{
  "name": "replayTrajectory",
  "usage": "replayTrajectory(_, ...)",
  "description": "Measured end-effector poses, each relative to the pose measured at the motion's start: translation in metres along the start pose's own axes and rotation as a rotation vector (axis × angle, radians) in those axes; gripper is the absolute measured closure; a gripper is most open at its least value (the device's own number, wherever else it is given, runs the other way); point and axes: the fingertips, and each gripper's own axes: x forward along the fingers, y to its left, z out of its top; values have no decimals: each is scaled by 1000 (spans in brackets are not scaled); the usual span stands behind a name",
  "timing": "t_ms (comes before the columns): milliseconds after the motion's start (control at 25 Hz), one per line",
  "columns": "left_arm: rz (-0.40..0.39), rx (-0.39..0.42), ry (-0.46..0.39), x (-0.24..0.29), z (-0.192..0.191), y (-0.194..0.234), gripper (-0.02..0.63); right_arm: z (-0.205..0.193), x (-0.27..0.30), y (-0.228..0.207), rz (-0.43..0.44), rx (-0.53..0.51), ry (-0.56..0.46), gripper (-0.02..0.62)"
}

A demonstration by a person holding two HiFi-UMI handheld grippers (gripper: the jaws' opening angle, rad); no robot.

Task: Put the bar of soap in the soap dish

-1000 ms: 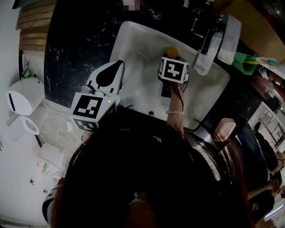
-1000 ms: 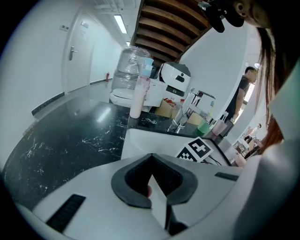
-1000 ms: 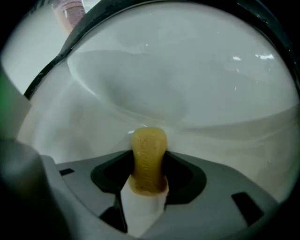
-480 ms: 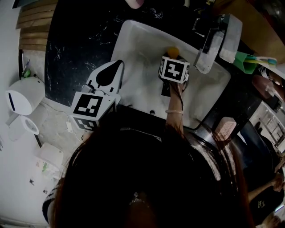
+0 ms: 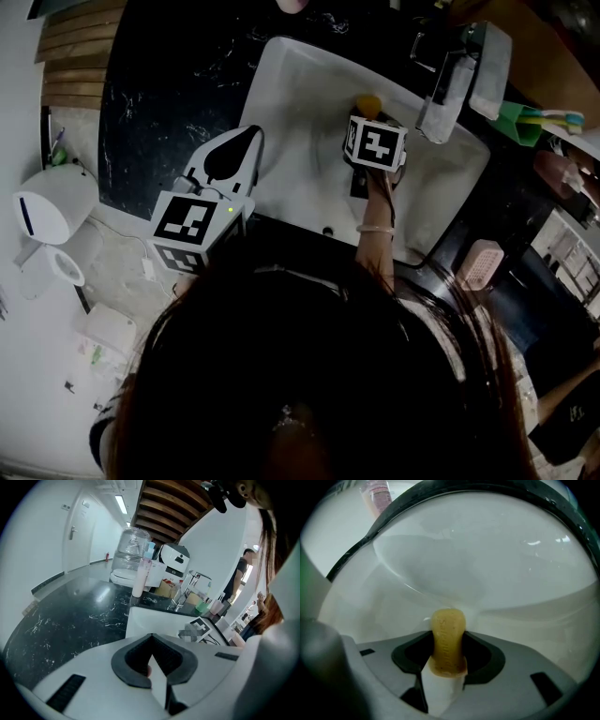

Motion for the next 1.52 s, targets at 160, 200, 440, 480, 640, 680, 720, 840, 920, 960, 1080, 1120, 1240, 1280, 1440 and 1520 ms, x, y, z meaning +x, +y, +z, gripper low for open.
replayTrajectory(160,-15,10,-5,-5,0,-2,611,-4,-7,1,6,-6,-4,390)
replayTrajectory(200,-21,14,-6,-6,-1,-3,611,-5,-10,1,7,-7,-8,390)
replayTrajectory(440,-65,45,-15,-15,-2,-10,611,-7,-32,6,5,-14,-36,390)
replayTrajectory(480,-75,52,-16,-16,-2,-12,611,-8,-37,7,3,-16,-43,390)
replayTrajectory(640,-121,84,-14,-20,-4,-18,611,-12,-57,10,-7,-22,-64,390)
replayTrajectory(680,-129,91,-13,-22,-5,-20,611,-14,-61,11,-5,-26,-68,390)
replayTrajectory(720,-137,98,-12,-24,-6,-22,611,-16,-64,13,-3,-29,-70,390)
replayTrajectory(840,-159,117,-14,-28,-5,-27,611,-22,-74,14,-7,-32,-74,390)
replayTrajectory(920,-166,129,-20,-30,-4,-29,611,-26,-79,13,-15,-37,-74,390)
replayTrajectory(960,-167,136,-25,-31,-4,-31,611,-28,-82,11,-18,-39,-73,390)
replayTrajectory(1080,-165,168,-44,-33,-4,-35,611,-32,-93,7,-18,-44,-82,390)
replayTrajectory(1120,-163,175,-46,-34,-5,-37,611,-33,-97,6,-13,-49,-85,390)
replayTrajectory(1240,-150,174,-54,-37,-6,-46,611,-38,-113,1,-2,-73,-91,390)
replayTrajectory(1280,-142,168,-55,-38,-6,-49,611,-40,-119,-1,4,-81,-96,390)
replayTrajectory(1440,-106,165,-63,-42,-10,-69,611,-46,-140,-10,27,-108,-110,390)
replayTrajectory(1520,-102,166,-75,-45,-11,-81,611,-50,-150,-16,30,-127,-113,390)
